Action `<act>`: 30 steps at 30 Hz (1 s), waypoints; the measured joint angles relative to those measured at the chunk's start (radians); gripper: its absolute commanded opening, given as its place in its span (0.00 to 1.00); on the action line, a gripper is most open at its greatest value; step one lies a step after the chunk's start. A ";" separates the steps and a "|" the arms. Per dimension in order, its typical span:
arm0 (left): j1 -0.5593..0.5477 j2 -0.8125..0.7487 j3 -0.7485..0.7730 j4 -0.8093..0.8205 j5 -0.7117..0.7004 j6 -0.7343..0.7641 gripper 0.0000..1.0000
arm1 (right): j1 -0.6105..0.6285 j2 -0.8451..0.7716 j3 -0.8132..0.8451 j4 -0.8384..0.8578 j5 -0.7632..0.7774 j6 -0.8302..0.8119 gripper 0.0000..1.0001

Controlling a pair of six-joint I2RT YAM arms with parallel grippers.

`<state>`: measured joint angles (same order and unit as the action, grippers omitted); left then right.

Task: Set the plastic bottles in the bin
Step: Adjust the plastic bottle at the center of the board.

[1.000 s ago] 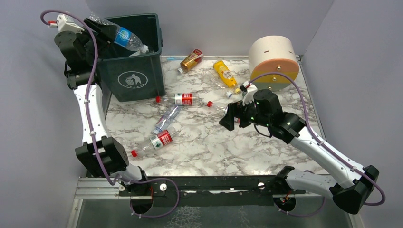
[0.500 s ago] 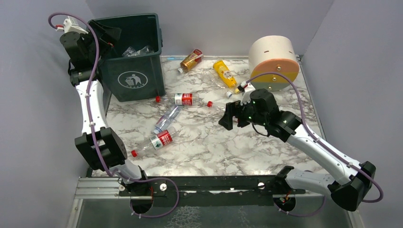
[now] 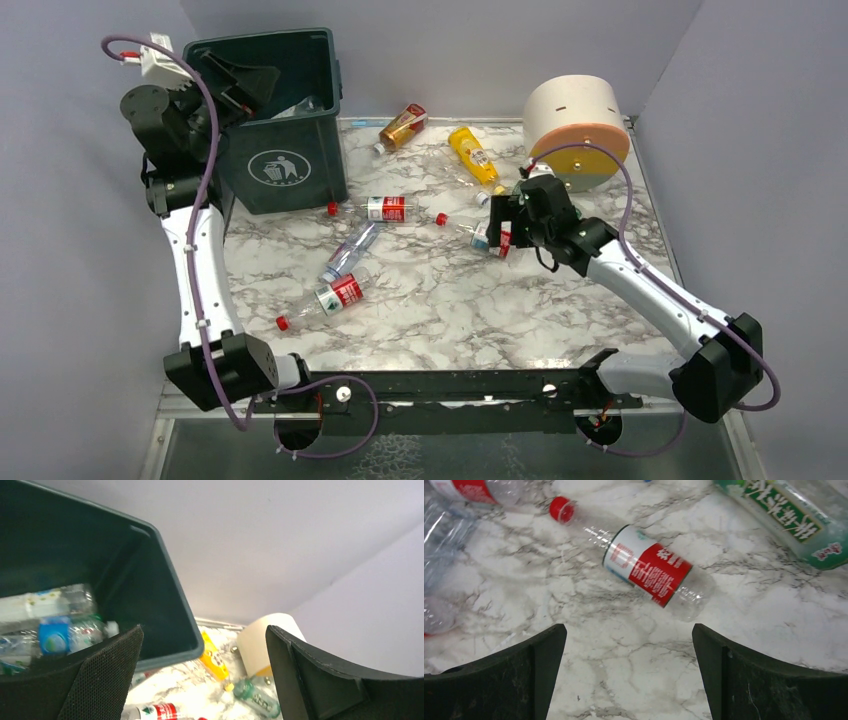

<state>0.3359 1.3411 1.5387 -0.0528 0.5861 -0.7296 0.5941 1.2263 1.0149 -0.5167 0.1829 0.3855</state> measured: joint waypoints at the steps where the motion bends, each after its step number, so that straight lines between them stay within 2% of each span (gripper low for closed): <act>1: -0.008 -0.016 -0.015 0.000 0.009 0.000 0.99 | -0.017 0.005 0.000 0.004 0.014 -0.001 0.99; 9: -0.169 -0.107 -0.196 0.017 0.036 -0.002 0.99 | -0.155 0.070 0.000 0.078 0.090 -0.018 0.99; 15: -0.294 -0.151 -0.386 0.030 0.037 0.004 0.99 | -0.272 0.106 -0.012 0.222 0.097 -0.074 0.99; 21: -0.309 -0.183 -0.482 0.043 0.037 0.008 0.99 | -0.322 0.192 -0.027 0.356 0.101 -0.153 0.99; 25: -0.312 -0.204 -0.502 0.060 0.039 0.014 0.99 | -0.351 0.262 -0.027 0.384 0.097 -0.178 1.00; 30: -0.312 -0.229 -0.528 0.075 0.051 0.017 0.99 | -0.411 0.274 -0.035 0.426 0.092 -0.188 0.99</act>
<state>0.0238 1.1118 1.0111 0.0223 0.6376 -0.7124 0.1833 1.5002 0.9802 -0.0902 0.2752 0.1970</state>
